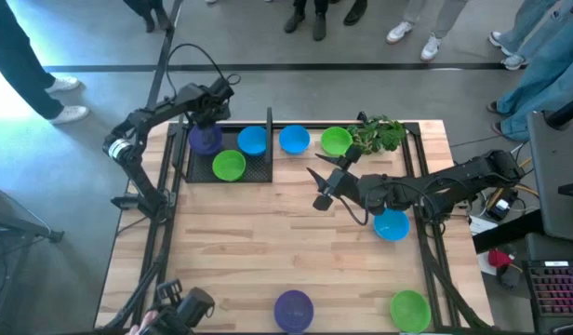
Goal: Pick & Place Mini bowls
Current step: Stack the top purple bowl on the purple bowl on the shelf, then stack the purple bowl on the purple bowl on the shelf
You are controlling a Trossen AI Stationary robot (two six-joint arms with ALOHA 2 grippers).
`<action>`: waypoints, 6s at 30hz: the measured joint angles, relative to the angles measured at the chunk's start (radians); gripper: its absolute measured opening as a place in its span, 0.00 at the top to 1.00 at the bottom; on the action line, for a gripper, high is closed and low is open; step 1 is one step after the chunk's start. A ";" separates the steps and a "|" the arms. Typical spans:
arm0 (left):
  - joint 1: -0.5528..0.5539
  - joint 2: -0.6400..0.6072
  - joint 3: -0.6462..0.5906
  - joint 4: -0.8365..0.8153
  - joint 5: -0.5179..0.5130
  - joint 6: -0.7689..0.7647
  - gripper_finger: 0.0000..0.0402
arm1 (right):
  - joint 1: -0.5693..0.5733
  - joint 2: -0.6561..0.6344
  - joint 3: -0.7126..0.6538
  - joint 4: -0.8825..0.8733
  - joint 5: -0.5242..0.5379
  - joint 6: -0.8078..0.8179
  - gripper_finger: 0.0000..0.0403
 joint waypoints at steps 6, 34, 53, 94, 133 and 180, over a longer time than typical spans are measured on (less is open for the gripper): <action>0.000 0.000 -0.032 0.010 0.000 0.008 0.97 | 0.000 0.000 0.000 0.000 0.000 0.000 0.51; 0.000 0.000 -0.033 0.035 -0.005 0.007 0.93 | 0.000 0.000 0.000 0.000 0.000 0.000 0.51; -0.009 -0.026 -0.004 0.033 -0.093 0.004 0.79 | 0.000 0.000 0.000 0.000 0.000 0.000 0.51; -0.014 -0.067 -0.092 0.169 -0.113 0.012 0.79 | 0.000 0.000 0.000 0.000 0.000 0.000 0.51; -0.245 -0.369 -0.162 0.324 -0.204 -0.130 0.79 | -0.003 -0.021 0.001 -0.028 0.008 0.031 0.51; -1.484 -0.252 -0.164 0.417 -0.214 -0.741 0.79 | 0.078 -0.169 0.001 -0.659 -0.710 0.293 0.51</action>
